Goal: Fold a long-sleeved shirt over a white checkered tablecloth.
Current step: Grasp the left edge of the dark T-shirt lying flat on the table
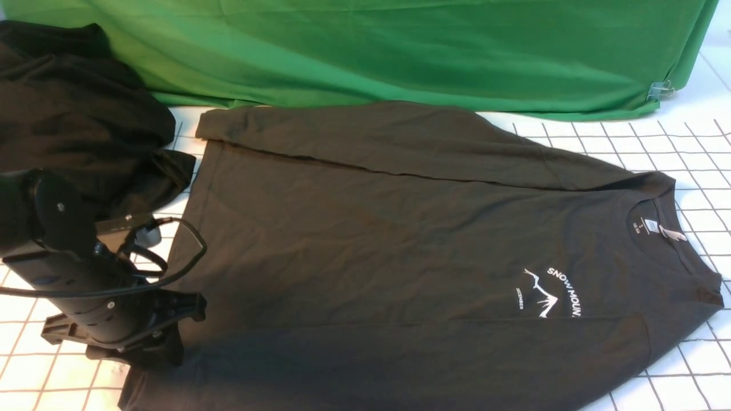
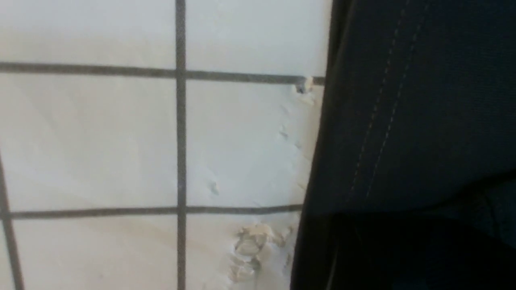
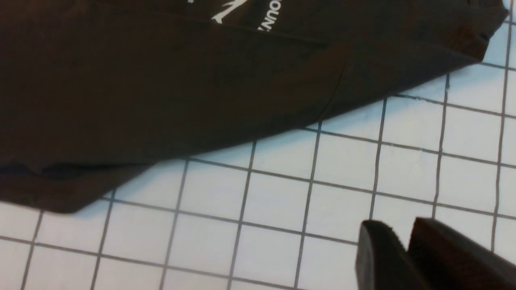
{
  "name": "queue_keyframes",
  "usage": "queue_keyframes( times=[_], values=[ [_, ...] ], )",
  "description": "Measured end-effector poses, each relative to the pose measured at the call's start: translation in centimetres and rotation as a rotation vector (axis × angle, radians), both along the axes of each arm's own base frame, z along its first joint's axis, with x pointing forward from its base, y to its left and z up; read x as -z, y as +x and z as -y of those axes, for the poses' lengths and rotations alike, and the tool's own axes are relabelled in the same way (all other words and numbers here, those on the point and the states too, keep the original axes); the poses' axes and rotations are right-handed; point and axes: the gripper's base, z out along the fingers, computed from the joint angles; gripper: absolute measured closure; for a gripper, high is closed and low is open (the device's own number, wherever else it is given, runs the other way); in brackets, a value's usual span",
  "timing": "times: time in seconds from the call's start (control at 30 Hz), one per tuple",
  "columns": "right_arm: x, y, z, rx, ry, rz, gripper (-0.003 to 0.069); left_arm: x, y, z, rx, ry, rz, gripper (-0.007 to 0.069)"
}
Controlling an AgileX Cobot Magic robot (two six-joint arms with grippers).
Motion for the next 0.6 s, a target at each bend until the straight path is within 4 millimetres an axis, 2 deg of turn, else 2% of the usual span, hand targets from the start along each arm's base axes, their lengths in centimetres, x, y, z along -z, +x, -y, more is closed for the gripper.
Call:
queue_keyframes(
  times=[0.13, 0.23, 0.3, 0.37, 0.5, 0.6],
  values=[
    [0.0, 0.0, 0.0, 0.0, 0.0, 0.0, 0.0535, 0.1, 0.1, 0.0, 0.022, 0.003, -0.003, 0.0361],
    [0.0, 0.0, 0.0, 0.0, 0.0, 0.0, 0.0533, 0.1, 0.1, 0.0, 0.037, 0.009, -0.003, 0.0445],
    [0.0, 0.0, 0.0, 0.0, 0.0, 0.0, 0.0528, 0.1, 0.1, 0.0, 0.04, 0.012, -0.009, 0.0558],
    [0.0, 0.0, 0.0, 0.0, 0.0, 0.0, 0.0524, 0.1, 0.1, 0.0, 0.038, 0.009, -0.01, 0.0593],
    [0.0, 0.0, 0.0, 0.0, 0.0, 0.0, 0.0517, -0.3, -0.1, 0.0, 0.033, -0.001, -0.011, 0.0613],
    [0.0, 0.0, 0.0, 0.0, 0.0, -0.002, 0.0512, -1.9, -0.7, 0.1, 0.013, -0.012, 0.027, 0.0613]
  ],
)
